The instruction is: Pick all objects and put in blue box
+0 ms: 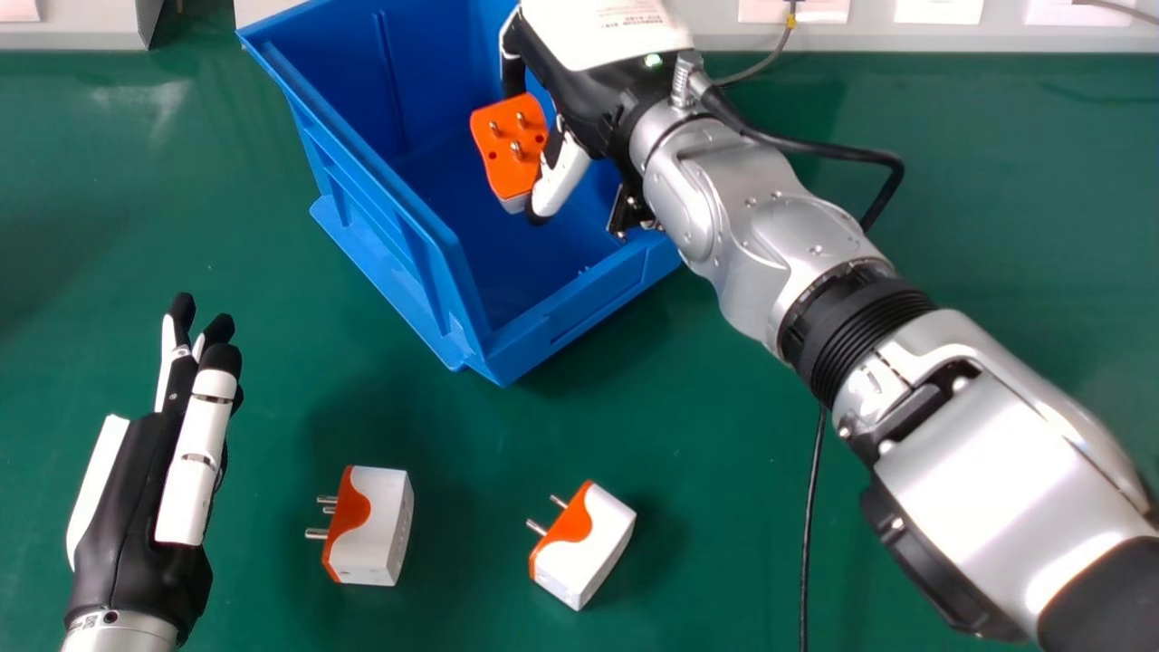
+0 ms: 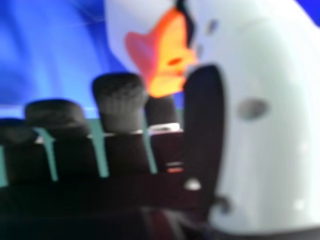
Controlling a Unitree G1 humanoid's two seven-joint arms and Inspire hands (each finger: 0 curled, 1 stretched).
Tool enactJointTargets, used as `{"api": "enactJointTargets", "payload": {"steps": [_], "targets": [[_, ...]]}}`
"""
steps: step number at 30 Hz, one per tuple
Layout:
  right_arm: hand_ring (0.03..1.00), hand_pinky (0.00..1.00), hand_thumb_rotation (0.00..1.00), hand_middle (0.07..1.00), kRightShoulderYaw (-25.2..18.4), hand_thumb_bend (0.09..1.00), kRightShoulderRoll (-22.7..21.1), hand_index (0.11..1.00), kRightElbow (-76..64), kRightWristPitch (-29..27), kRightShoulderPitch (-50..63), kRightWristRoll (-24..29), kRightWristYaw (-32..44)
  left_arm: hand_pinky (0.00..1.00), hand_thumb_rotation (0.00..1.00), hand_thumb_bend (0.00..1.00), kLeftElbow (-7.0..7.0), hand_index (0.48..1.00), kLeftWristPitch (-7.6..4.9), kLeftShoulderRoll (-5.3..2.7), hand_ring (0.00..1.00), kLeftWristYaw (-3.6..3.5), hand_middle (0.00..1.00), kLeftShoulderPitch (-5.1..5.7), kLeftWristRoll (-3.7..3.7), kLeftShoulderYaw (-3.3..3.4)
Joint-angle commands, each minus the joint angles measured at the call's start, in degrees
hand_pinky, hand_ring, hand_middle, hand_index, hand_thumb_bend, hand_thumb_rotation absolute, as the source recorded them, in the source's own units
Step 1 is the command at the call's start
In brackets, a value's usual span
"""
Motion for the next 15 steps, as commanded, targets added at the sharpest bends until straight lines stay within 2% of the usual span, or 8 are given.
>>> {"api": "enactJointTargets", "payload": {"steps": [1,5,9,10,11,12,14,15], "targets": [[0.079,0.03,0.12,0.146,0.40,0.511,0.25,0.475,0.24,-0.97,-2.08,0.47,-2.79,0.99,1.00,0.42,-0.68,1.000,-1.40,-0.11,1.00,0.23,1.00,0.14,0.47,-0.07],[0.079,0.03,0.12,0.146,-0.25,0.512,0.13,0.476,0.79,-1.90,-1.03,2.11,-2.98,0.98,1.00,0.42,-2.19,1.000,-0.84,-0.45,1.00,0.44,1.00,0.77,0.51,-0.30],[0.088,0.04,0.13,0.152,0.44,0.511,-0.16,0.474,0.61,-1.34,-0.47,2.39,-2.10,0.98,1.00,0.42,-1.77,1.000,-0.89,-0.35,1.00,0.54,1.00,0.58,0.62,-0.39],[0.127,0.07,0.13,0.191,0.95,0.509,-0.25,0.474,0.56,-1.10,-0.51,2.13,-1.96,0.98,1.00,0.42,-2.09,1.000,-0.72,-0.34,1.00,0.63,1.00,0.71,0.66,-0.45],[0.127,0.07,0.13,0.191,1.52,0.509,-0.40,0.474,0.46,-1.01,-0.53,1.79,-2.00,0.98,1.00,0.42,-2.36,1.000,-0.58,-0.37,1.00,0.70,1.00,0.86,0.67,-0.50],[0.195,0.13,0.14,0.257,2.11,0.508,-0.57,0.478,0.37,-0.98,-0.56,1.44,-2.08,0.98,1.00,0.42,-2.49,1.000,-0.49,-0.39,1.00,0.73,1.00,0.94,0.64,-0.53],[0.195,0.13,0.14,0.257,3.23,0.508,-0.85,0.478,0.14,-0.84,-0.65,0.76,-2.20,0.98,1.00,0.42,-3.34,1.000,0.13,-0.58,1.00,0.99,1.00,1.21,0.65,-0.67],[0.271,0.20,0.14,0.330,3.48,0.506,-0.91,0.482,0.02,-0.81,-0.62,0.65,-2.28,0.98,1.00,0.42,-3.48,1.000,0.35,-0.63,1.00,1.11,1.00,1.19,0.68,-0.73]]}}
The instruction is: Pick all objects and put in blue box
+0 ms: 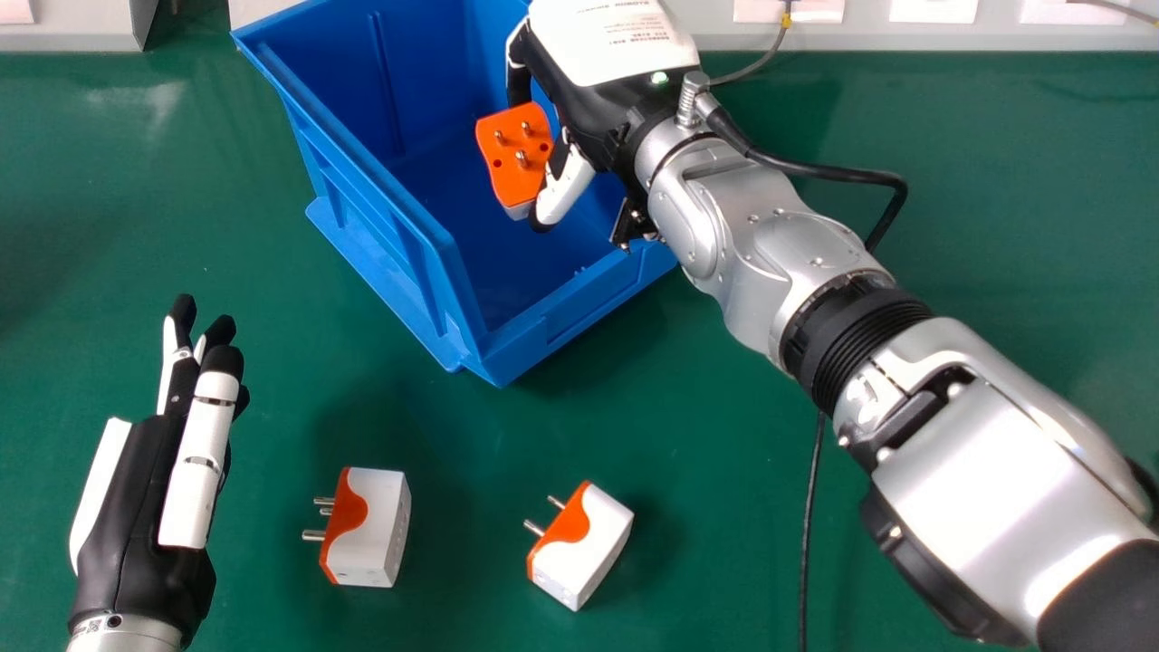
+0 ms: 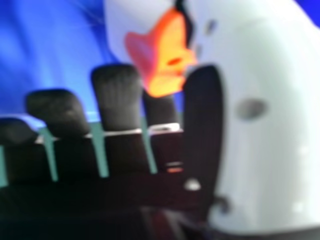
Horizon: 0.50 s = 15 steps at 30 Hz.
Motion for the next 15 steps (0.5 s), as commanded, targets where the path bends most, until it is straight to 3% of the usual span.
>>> {"api": "enactJointTargets", "payload": {"steps": [1,5,7,15], "targets": [[0.271,0.20,0.14,0.330,0.50,0.506,-0.65,0.482,-1.45,0.08,-1.01,-0.12,-0.88,0.98,1.00,0.42,-2.03,1.000,0.16,-0.23,1.00,0.43,1.00,0.21,0.36,-0.28],[0.579,0.47,0.31,0.622,0.11,0.537,-0.70,0.648,-1.62,-0.13,-0.64,0.71,-0.82,0.98,1.00,0.43,-2.82,1.000,0.87,-0.24,1.00,0.63,1.00,0.26,0.40,-0.41],[0.695,0.57,0.37,0.732,0.08,0.546,-0.75,0.715,-1.71,-0.20,-0.39,0.86,-1.21,0.97,1.00,0.43,-2.32,1.000,0.62,-0.15,1.00,0.55,0.99,0.07,0.38,-0.37],[0.800,0.67,0.42,0.826,-0.04,0.553,-1.12,0.785,-2.47,-0.65,0.07,0.95,-2.49,0.97,1.00,0.43,-1.22,1.000,0.19,0.07,1.00,0.63,0.99,-0.93,0.86,-0.50]]}}
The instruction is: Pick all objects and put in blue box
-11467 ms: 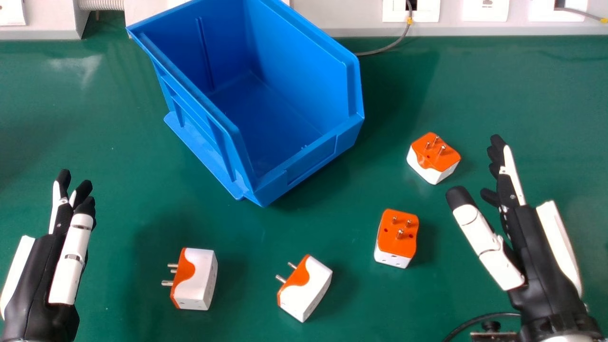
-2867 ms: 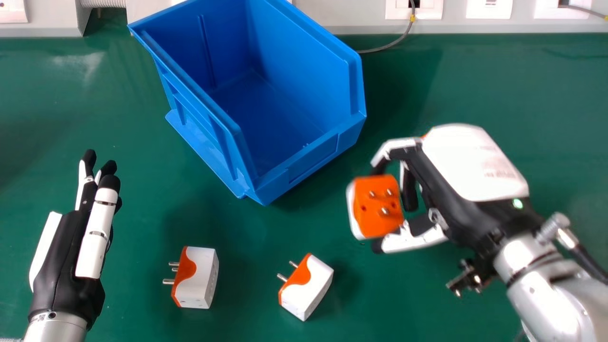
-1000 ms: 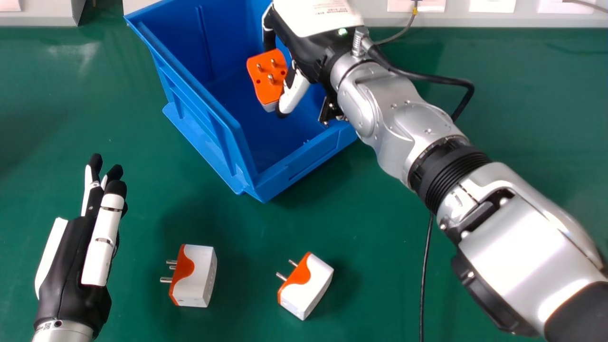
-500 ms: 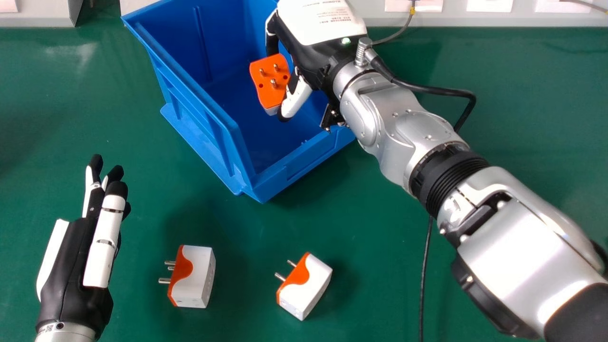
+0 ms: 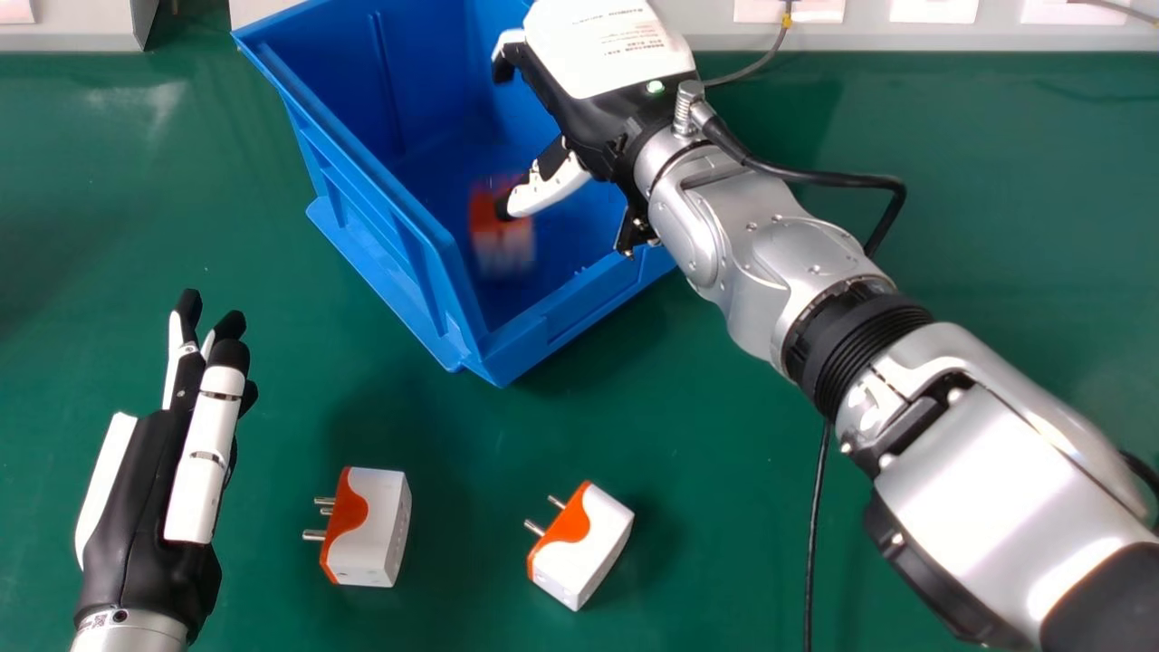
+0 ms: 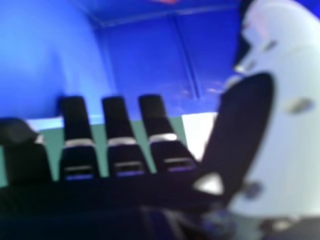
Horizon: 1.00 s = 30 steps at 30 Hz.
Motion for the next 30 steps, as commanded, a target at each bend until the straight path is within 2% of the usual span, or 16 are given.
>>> {"api": "enactJointTargets", "payload": {"steps": [1,7,9,11,14,16,20,23,27,30], "targets": [[0.806,0.68,0.42,0.830,-0.53,0.554,-0.97,0.789,-2.06,-0.24,-0.76,0.78,-1.75,0.97,1.00,0.43,0.02,1.000,-0.90,0.22,1.00,0.21,0.99,-0.73,0.56,-0.03],[0.829,0.71,0.40,0.847,-0.99,0.547,-1.31,0.800,-2.95,0.08,-0.31,1.31,-2.61,0.97,1.00,0.44,1.94,1.000,-1.36,0.32,1.00,0.21,0.99,-2.08,1.00,0.02],[0.830,0.71,0.40,0.848,-1.29,0.545,-1.60,0.802,-3.97,0.12,0.19,1.79,-2.80,0.97,1.00,0.45,1.71,1.000,-1.16,0.33,1.00,0.39,0.99,-2.15,1.21,-0.02],[0.832,0.71,0.40,0.851,-1.85,0.541,-2.09,0.803,-5.93,0.15,1.14,2.41,-2.86,0.97,1.00,0.45,0.84,1.000,-0.33,0.29,1.00,1.21,0.99,-2.17,2.14,-0.18],[0.841,0.72,0.40,0.859,-3.05,0.531,-3.46,0.809,-11.90,0.66,4.17,3.05,-3.09,0.94,1.00,0.45,0.19,1.000,1.25,0.32,0.98,2.93,0.98,-2.45,4.16,-0.38],[0.844,0.73,0.40,0.862,-3.67,0.525,-4.31,0.812,-15.89,1.26,6.33,3.17,-3.17,0.93,1.00,0.45,-0.08,0.998,2.02,0.33,0.97,3.58,0.97,-2.61,4.83,-0.41],[0.842,0.72,0.39,0.861,-5.35,0.519,-6.97,0.808,-28.59,2.95,13.92,2.72,-4.61,0.92,1.00,0.46,0.61,0.996,2.72,0.73,0.97,3.63,0.97,-3.50,4.65,-0.06],[0.832,0.71,0.39,0.857,-6.63,0.517,-9.44,0.804,-39.38,3.88,20.88,1.98,-5.31,0.92,1.00,0.45,1.31,0.996,2.50,0.74,0.97,3.29,0.97,-3.96,4.05,0.21],[0.841,0.70,0.37,0.863,-8.68,0.511,-12.67,0.816,-54.97,4.10,32.09,0.91,-6.20,0.92,1.00,0.44,1.89,0.997,2.47,1.09,0.97,2.47,0.97,-4.43,3.09,0.56],[0.846,0.71,0.36,0.867,-9.94,0.505,-14.31,0.821,-65.35,4.01,40.54,-0.26,-6.21,0.92,1.00,0.44,2.33,0.998,2.35,1.23,0.97,2.17,0.97,-4.70,2.72,0.80]]}}
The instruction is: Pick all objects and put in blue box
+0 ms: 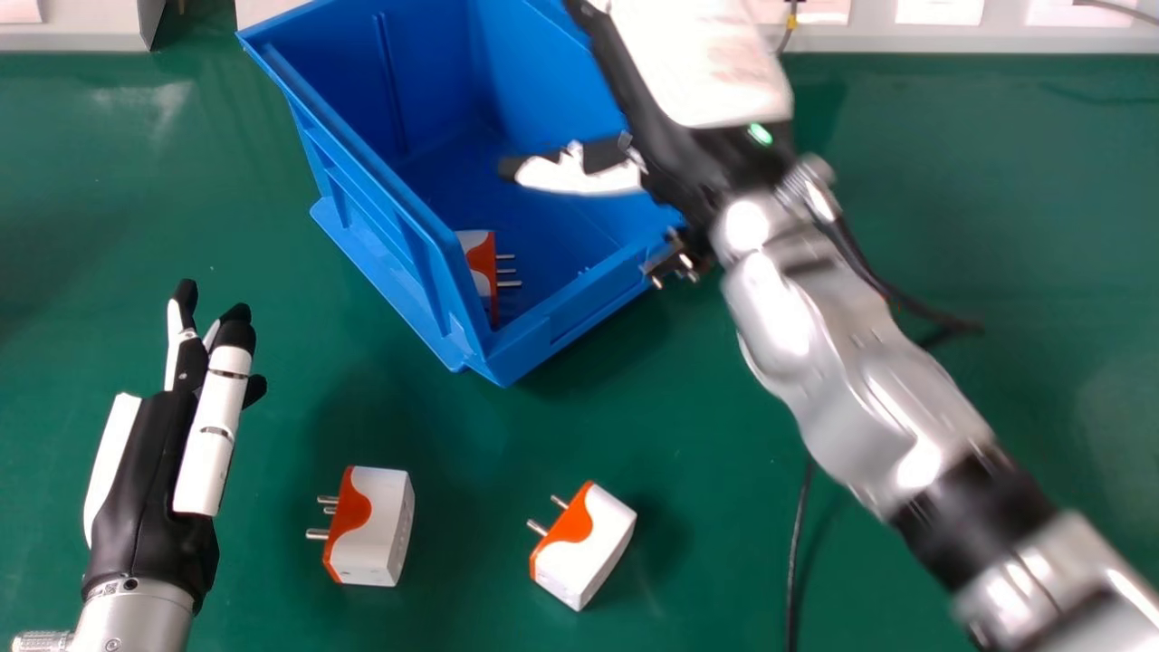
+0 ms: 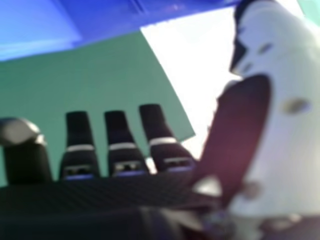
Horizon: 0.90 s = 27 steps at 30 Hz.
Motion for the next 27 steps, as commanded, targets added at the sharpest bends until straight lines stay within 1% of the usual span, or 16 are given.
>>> {"api": "enactJointTargets", "payload": {"steps": [1,2,6,9,11,13,15,16,18,20,23,25,27], "targets": [[0.848,0.71,0.35,0.868,-2.02,0.504,-1.34,0.822,-9.60,-0.39,5.83,-1.46,-1.26,0.92,1.00,0.44,-0.39,0.998,-0.66,0.76,0.97,-0.35,0.97,-0.53,-0.87,0.68],[0.851,0.72,0.35,0.867,-2.26,0.503,-1.54,0.825,-11.52,-0.44,7.54,-1.66,-1.16,0.92,1.00,0.44,-0.39,0.999,-0.67,0.75,0.97,-0.45,0.97,-0.53,-0.87,0.76],[0.857,0.73,0.34,0.869,-3.09,0.498,-2.28,0.837,-19.49,-2.32,16.89,-2.68,-2.37,0.93,1.00,0.44,-0.86,1.000,-0.49,0.58,0.98,-0.93,0.98,-0.19,-1.39,0.95],[0.859,0.73,0.34,0.870,-3.06,0.491,-2.89,0.845,-24.19,-5.23,25.45,-3.35,-5.13,0.94,1.00,0.45,-0.40,1.000,-0.95,0.49,0.98,-1.10,0.98,-0.04,-1.62,0.97],[0.858,0.73,0.34,0.869,-2.42,0.492,-3.47,0.845,-26.35,-7.32,32.33,-4.53,-7.55,0.94,1.00,0.45,0.45,1.000,-1.96,0.65,0.98,-1.74,0.98,-0.17,-1.91,1.09],[0.858,0.73,0.34,0.869,-2.11,0.492,-3.69,0.845,-27.52,-8.59,36.83,-5.77,-8.83,0.94,1.00,0.45,1.29,1.000,-2.93,0.81,0.98,-2.38,0.98,-0.25,-2.15,1.19],[0.856,0.73,0.33,0.867,-1.35,0.494,-4.10,0.843,-28.30,-9.02,41.85,-7.47,-9.29,0.95,1.00,0.44,1.91,1.000,-3.89,1.03,0.98,-3.17,0.98,-0.20,-2.48,1.26],[0.853,0.73,0.33,0.864,-0.96,0.496,-4.24,0.840,-28.34,-9.02,44.10,-8.07,-9.09,0.95,1.00,0.43,2.52,1.000,-4.46,1.13,0.99,-3.56,0.98,-0.29,-2.62,1.32],[0.835,0.71,0.32,0.850,-0.39,0.505,-4.30,0.828,-28.04,-8.64,47.09,-8.88,-8.16,0.96,1.00,0.39,3.74,1.000,-5.53,1.28,0.99,-4.02,0.99,-0.56,-2.65,1.42],[0.831,0.71,0.32,0.846,0.06,0.508,-4.07,0.825,-27.43,-7.90,48.78,-9.69,-7.16,0.96,1.00,0.38,4.33,1.000,-6.04,1.38,0.99,-4.10,0.99,-0.73,-2.58,1.52],[0.818,0.69,0.32,0.836,1.04,0.513,-3.15,0.815,-25.90,-6.60,49.82,-10.86,-6.00,0.96,1.00,0.36,4.94,1.000,-6.54,1.35,0.99,-3.85,0.99,-0.98,-2.37,1.57],[0.811,0.69,0.33,0.830,1.79,0.512,-2.44,0.809,-24.89,-5.99,50.01,-11.70,-5.84,0.96,1.00,0.36,5.14,1.000,-6.77,1.43,0.99,-3.68,0.99,-1.00,-2.19,1.55],[0.808,0.68,0.34,0.828,2.49,0.509,-1.70,0.806,-23.29,-5.59,49.78,-12.55,-6.25,0.96,1.00,0.36,4.91,1.000,-6.75,1.51,0.99,-3.58,0.99,-0.89,-2.13,1.51]]}}
